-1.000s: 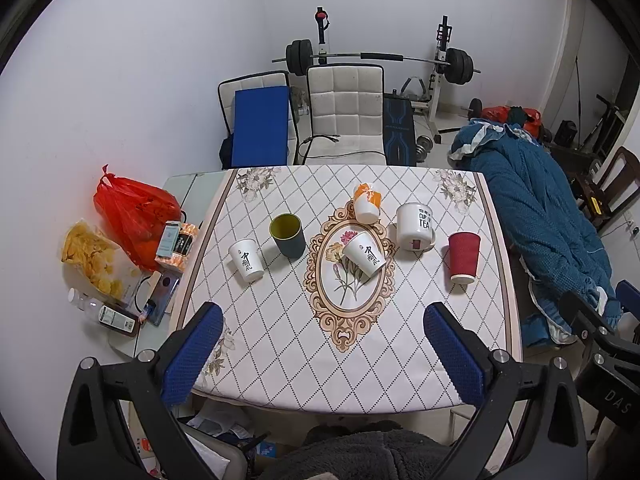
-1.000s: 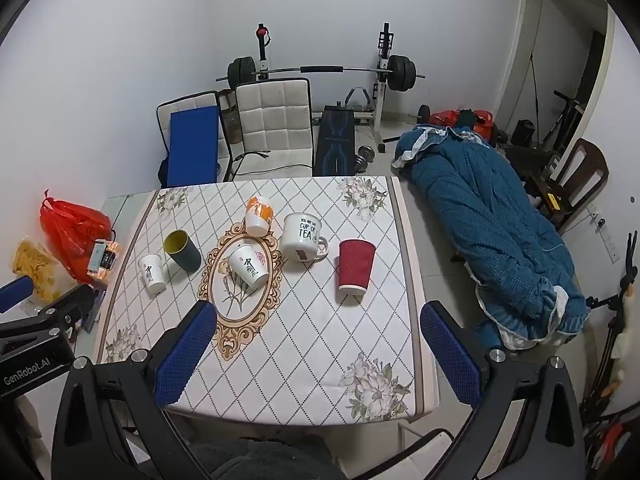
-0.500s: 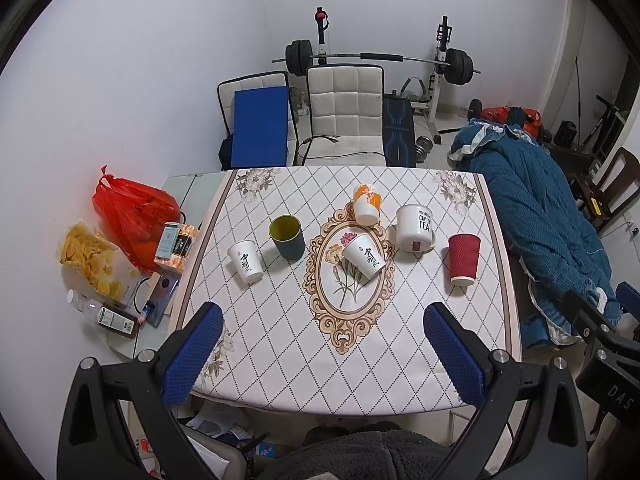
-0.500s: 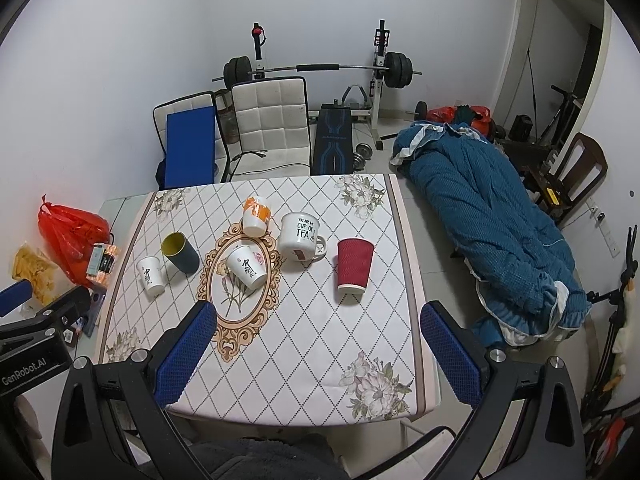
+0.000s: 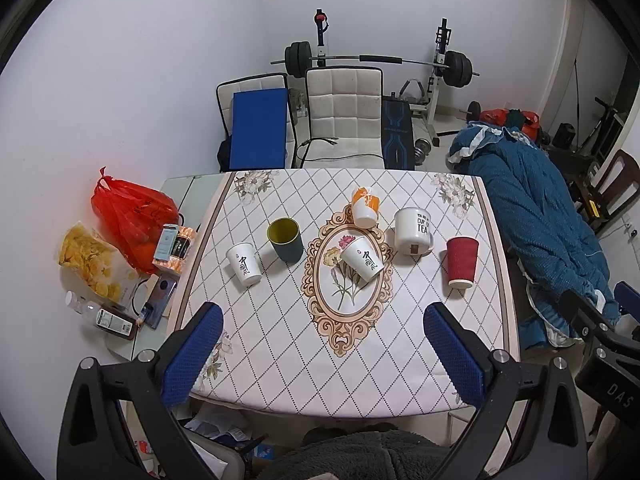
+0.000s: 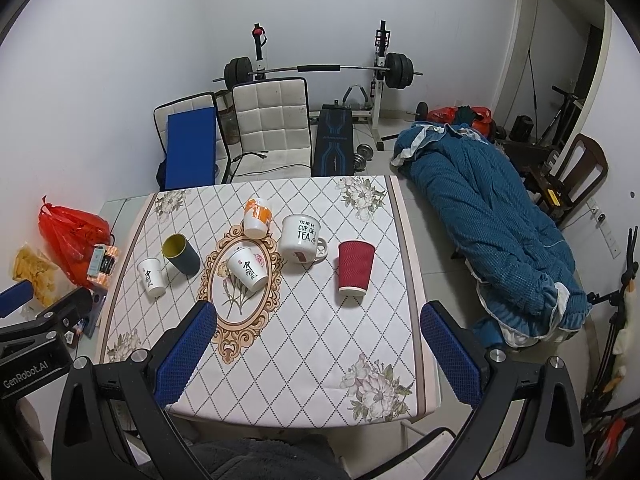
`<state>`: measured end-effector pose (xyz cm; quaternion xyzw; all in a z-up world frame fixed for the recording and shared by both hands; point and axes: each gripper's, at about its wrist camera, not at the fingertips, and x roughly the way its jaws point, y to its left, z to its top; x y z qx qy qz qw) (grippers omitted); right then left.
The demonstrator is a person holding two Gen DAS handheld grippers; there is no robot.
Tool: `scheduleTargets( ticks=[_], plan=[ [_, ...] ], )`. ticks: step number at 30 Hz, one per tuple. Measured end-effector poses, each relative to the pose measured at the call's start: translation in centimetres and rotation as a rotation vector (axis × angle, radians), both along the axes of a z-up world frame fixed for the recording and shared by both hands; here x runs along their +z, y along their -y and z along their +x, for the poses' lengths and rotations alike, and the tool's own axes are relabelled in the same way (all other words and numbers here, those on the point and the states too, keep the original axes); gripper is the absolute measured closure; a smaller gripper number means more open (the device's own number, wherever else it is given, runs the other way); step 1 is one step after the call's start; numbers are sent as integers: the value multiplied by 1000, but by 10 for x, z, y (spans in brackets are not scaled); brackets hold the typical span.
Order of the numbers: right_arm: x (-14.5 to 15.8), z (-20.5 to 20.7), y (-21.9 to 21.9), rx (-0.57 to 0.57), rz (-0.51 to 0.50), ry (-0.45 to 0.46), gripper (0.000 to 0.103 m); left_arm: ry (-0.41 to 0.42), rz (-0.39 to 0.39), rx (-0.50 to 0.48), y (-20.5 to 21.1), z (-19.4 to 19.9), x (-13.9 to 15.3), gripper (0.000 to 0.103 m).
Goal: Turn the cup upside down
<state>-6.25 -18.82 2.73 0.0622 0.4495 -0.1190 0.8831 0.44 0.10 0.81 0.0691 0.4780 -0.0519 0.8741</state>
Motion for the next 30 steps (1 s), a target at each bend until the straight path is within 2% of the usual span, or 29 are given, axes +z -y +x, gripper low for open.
scheduleTargets(
  ticks=[23,30],
  plan=[
    [7,10,-2,9,13,-5,0,0,-2,0,0,0,0,0],
    [5,7,-4,7,15,-3,0,-10,-6,-12,13,-1,-2,0]
  ],
)
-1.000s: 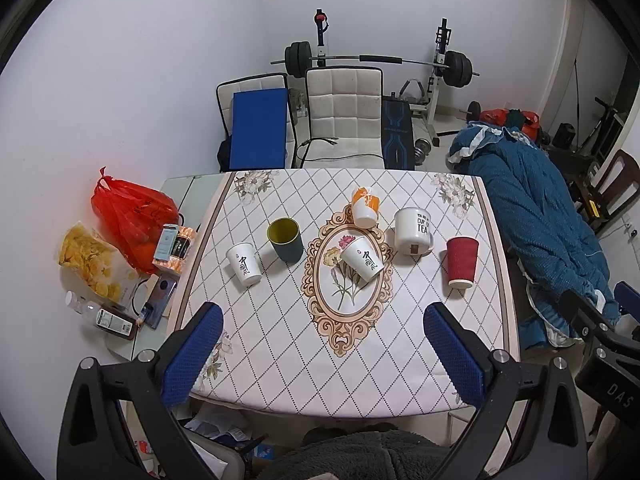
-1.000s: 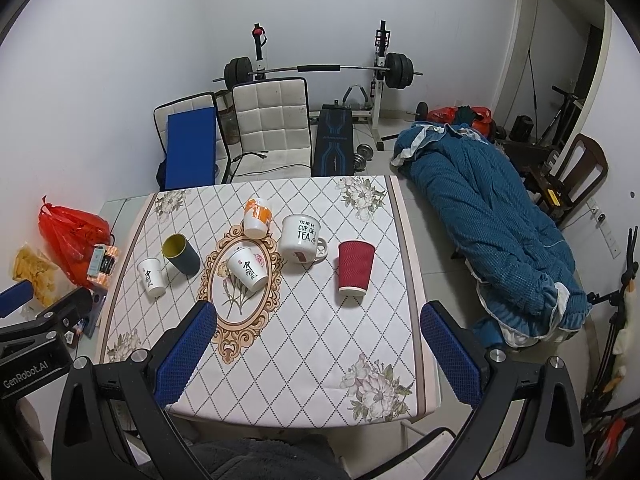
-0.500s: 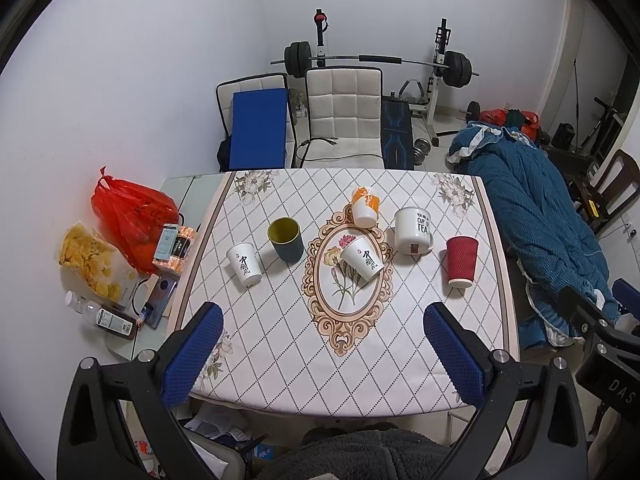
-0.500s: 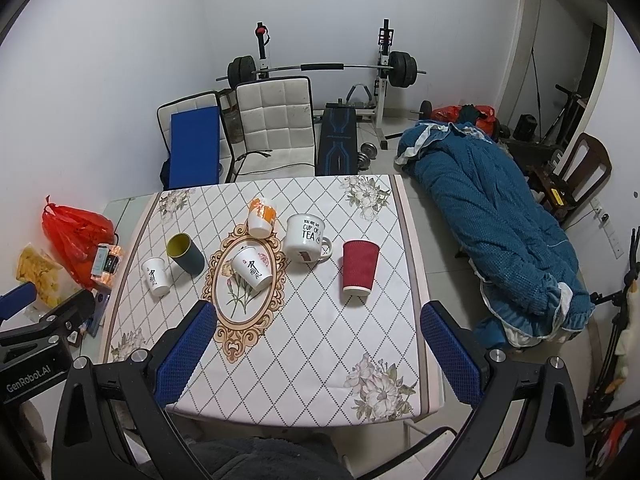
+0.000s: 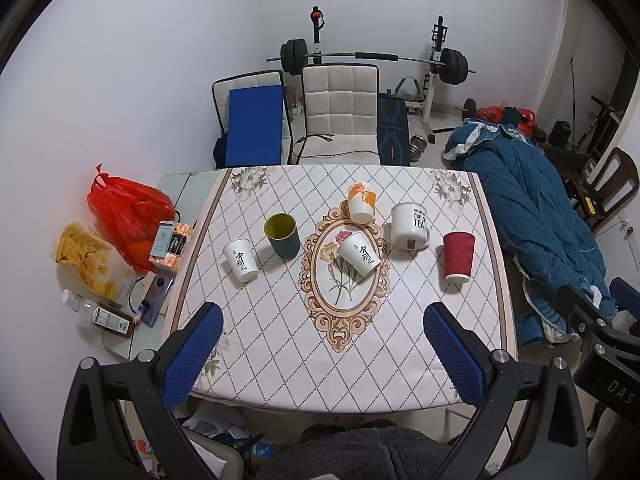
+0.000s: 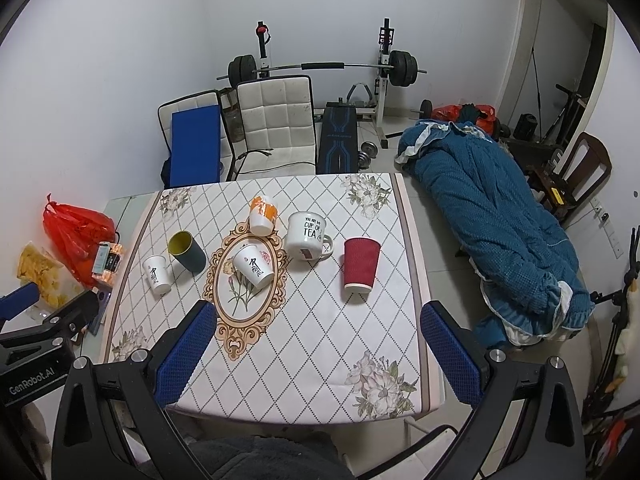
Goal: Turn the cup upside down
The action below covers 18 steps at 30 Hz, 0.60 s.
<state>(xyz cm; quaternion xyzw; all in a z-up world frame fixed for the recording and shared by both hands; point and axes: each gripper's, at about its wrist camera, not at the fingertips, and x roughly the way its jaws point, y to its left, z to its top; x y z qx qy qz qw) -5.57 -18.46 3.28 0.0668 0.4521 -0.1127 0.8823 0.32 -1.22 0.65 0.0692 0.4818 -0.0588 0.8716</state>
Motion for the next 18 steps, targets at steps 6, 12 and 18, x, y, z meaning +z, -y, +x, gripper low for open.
scheduleTargets(
  ticks=[6,12,18],
  plan=[
    [-6,-2,-3,-14,5,-11,0,-30,-13,-14,-4,5,-16,0],
    [-36,4,-3,-59,4,-59,0,-87,16,-35,-7,19,-54,0],
    [-96,21,12,-120,-8,-163,0,-137,105,-73,1,41,-111,0]
  ],
)
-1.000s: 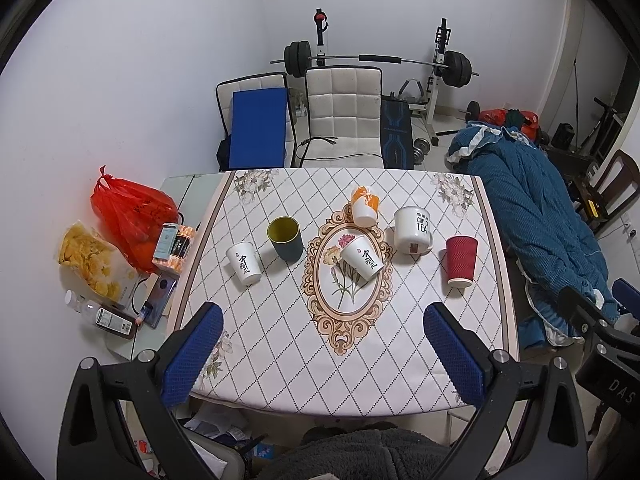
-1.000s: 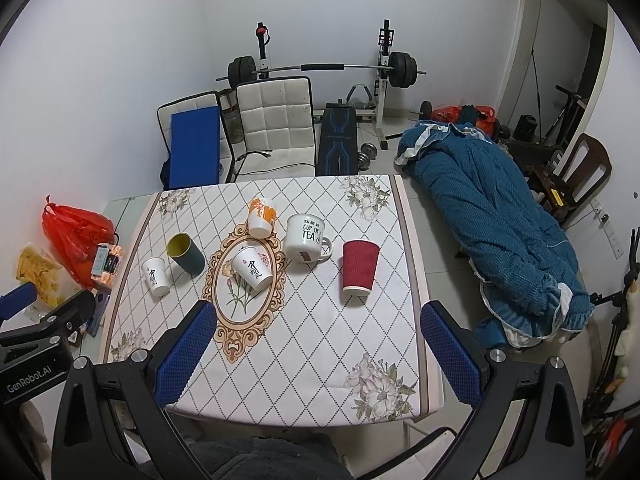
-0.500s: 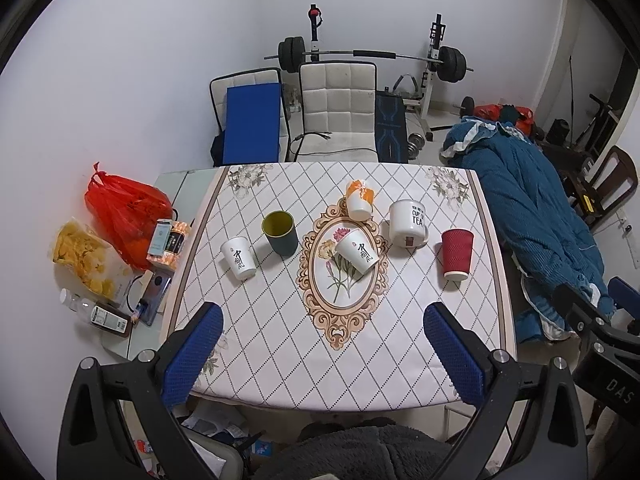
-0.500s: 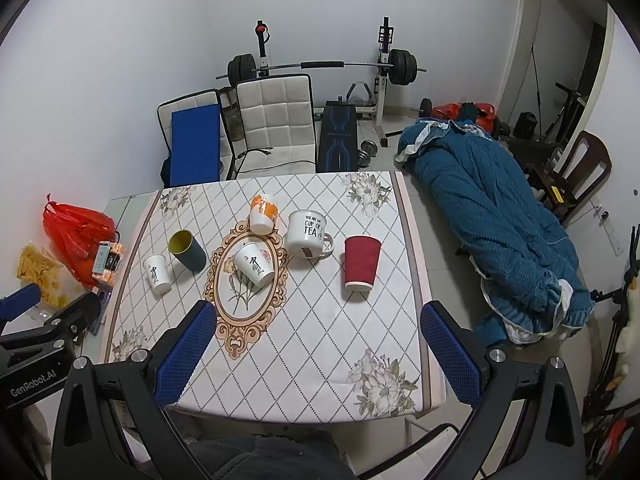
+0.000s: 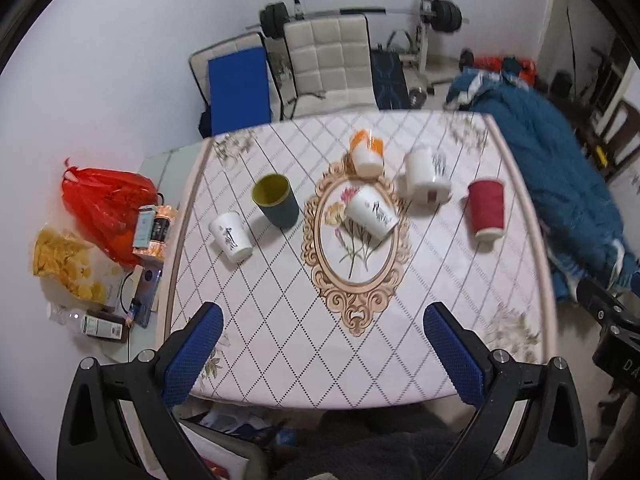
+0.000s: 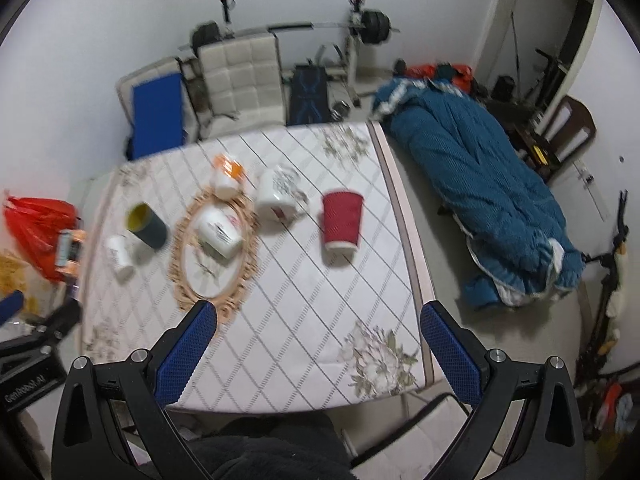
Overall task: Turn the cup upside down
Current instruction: 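Reach the left tool to the white 'CUP OF TEA' mug and grasp its rim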
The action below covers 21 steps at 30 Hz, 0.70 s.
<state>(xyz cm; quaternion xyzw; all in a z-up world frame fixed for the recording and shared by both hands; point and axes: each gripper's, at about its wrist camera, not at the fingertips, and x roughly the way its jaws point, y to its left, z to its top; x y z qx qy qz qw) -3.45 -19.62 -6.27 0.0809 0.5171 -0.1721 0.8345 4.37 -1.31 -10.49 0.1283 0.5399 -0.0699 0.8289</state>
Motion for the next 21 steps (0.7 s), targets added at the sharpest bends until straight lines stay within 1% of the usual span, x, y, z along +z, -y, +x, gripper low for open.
scheduleTargets(
  ticks=[6,10,12,16,21],
  plan=[
    [-81,15,23,-48,15,-151,0,-84,60,-20,14,26,-51,0],
    [-134,21,40,-51,61,-246,0,-122,82,-16,30,45,-73,0],
    [-155,24,48,-46,77,-279,0,-133,98,-13,40,53,-82,0],
    [-188,36,64,-36,122,-336,0,-170,115,-2,62,77,-99,0],
    [-209,52,87,-30,162,-385,0,-191,109,13,89,111,-114,0]
  ],
)
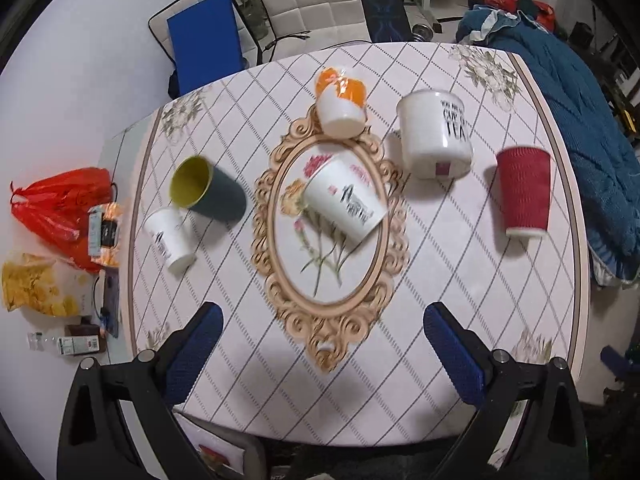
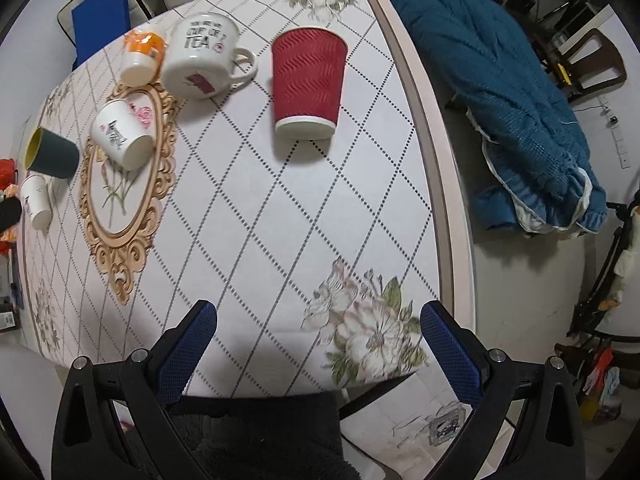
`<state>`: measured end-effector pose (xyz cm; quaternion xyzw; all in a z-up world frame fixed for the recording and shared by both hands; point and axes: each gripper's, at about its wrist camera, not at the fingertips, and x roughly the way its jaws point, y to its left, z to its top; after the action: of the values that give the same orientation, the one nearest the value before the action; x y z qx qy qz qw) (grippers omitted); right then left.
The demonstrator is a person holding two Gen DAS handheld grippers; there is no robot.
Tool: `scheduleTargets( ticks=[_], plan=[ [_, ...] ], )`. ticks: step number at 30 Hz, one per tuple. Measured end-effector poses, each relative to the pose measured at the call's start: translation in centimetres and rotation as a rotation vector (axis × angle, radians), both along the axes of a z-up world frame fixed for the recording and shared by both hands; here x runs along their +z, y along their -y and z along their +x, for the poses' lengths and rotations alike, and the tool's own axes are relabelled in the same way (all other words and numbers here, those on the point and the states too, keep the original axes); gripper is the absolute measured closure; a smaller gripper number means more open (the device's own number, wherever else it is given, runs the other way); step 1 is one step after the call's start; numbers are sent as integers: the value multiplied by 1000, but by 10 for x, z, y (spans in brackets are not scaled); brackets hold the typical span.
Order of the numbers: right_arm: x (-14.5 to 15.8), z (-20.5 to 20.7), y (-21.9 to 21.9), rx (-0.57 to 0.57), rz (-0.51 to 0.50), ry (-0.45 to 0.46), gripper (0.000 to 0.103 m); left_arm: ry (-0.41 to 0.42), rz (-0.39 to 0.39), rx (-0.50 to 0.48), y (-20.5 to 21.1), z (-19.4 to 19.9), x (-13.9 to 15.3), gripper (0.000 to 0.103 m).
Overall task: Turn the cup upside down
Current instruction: 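Reach the left tool to the white 'CUP OF TEA' mug and grasp its rim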
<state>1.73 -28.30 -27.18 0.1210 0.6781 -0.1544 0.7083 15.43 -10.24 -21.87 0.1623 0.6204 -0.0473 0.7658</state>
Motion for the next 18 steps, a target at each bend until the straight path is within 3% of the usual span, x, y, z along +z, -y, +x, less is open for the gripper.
scheduleTargets(
  ticks=[12,18],
  plan=[
    [-44,58,51,9,21,-58,0,-98,-72,7,66,88,-35,0],
    [-55,80,69,-7,26,-53,0,-152,-60,-19,101,132,-60,0]
  ],
)
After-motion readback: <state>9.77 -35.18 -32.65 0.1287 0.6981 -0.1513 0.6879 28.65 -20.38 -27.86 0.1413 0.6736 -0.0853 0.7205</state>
